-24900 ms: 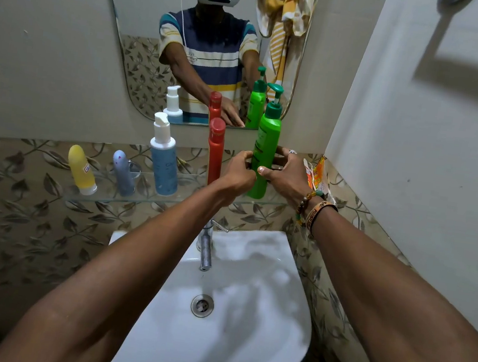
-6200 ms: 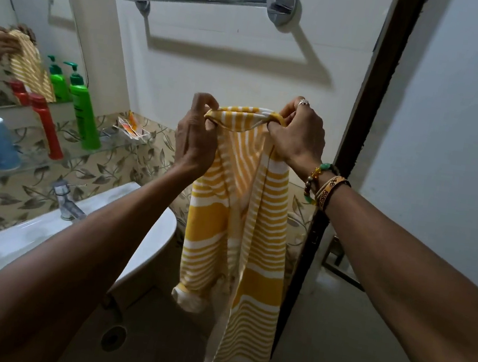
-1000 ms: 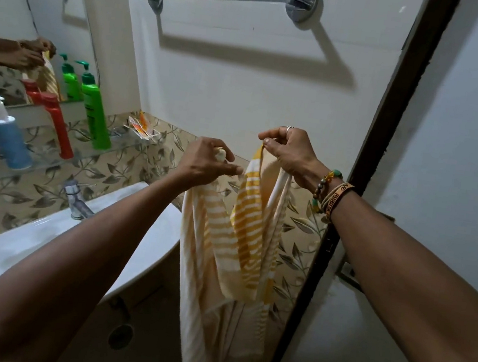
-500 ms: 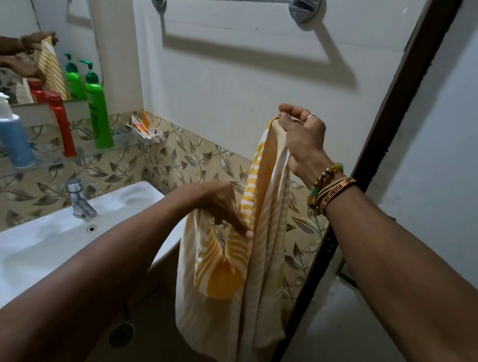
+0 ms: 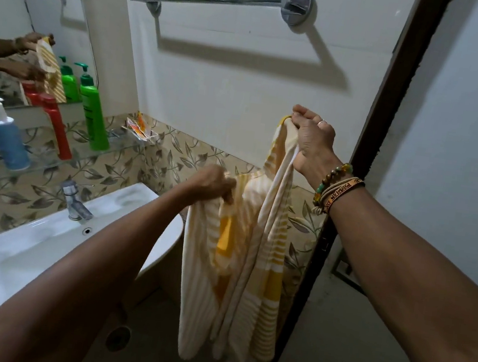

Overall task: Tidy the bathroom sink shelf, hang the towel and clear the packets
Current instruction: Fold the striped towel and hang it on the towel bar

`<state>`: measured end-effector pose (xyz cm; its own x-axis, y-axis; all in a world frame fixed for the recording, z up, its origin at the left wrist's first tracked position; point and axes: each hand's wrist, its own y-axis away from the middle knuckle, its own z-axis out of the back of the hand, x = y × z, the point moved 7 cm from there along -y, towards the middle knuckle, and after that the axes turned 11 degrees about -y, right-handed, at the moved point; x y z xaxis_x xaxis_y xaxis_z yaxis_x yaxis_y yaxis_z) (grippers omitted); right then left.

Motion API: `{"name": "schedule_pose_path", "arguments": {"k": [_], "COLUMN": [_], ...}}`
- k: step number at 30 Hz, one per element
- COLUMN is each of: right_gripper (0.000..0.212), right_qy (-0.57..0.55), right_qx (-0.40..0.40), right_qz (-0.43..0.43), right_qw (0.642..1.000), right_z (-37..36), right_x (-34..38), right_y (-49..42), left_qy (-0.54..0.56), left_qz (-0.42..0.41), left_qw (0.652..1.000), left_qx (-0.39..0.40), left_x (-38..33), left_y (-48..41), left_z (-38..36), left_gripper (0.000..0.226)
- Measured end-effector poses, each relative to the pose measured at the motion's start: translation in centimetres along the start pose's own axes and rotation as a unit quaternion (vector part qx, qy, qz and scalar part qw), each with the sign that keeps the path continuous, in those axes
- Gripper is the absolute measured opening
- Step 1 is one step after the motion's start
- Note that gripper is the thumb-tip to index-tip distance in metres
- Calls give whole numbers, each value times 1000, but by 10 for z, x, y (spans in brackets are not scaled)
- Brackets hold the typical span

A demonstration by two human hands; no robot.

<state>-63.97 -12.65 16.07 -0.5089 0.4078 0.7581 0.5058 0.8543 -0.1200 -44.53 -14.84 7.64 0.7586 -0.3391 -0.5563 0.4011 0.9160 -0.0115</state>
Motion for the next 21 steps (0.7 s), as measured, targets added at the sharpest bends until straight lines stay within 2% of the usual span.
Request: {"name": "schedule_pose_path", "arguments": {"k": [2, 3, 5, 6, 7, 9, 10, 14, 15, 17, 21], "right_gripper": [17, 17, 16, 17, 17, 19, 19, 18, 18, 17, 18], "right_qy": [54, 79, 95, 89, 86, 97, 107, 137, 143, 159, 226], "right_qx": [16, 25, 38, 42, 43, 48, 51, 59, 63, 83, 166], "right_qz": [-25, -34, -44, -49, -52, -55, -54, -55, -59, -71, -101], "right_qw": [998, 996, 994, 994, 994, 993, 992, 987, 986, 981, 954], "right_z": [4, 4, 4, 4, 4, 4, 4, 4, 3, -1, -16], "right_x": [-7, -10, -15, -16, -18, -20, -21, -30, -33, -38, -47], "right_y": [1, 3, 6, 7, 7, 5, 4, 2, 2, 3, 14], "left_qy": [82, 124, 269, 339, 383, 409, 402, 390, 393, 379, 285], "left_qz": [46, 90, 170, 188, 198, 213, 227, 237, 220, 171, -4], "left_qw": [989, 967, 891, 856, 839, 840, 840, 813, 815, 846, 935], "left_qx": [-118, -202, -323, -341, -333, -287, -284, -362, -364, -333, -211], "left_x": [4, 10, 25, 33, 38, 47, 51, 55, 52, 41, -8], "left_y": [-5, -5, 0, 0, -2, -7, -7, 5, 5, 3, 2], "left_z": [25, 38, 54, 55, 54, 48, 47, 50, 50, 47, 43], "left_gripper": [25, 24, 19, 17, 29, 68, 74, 48, 40, 29, 41]}}
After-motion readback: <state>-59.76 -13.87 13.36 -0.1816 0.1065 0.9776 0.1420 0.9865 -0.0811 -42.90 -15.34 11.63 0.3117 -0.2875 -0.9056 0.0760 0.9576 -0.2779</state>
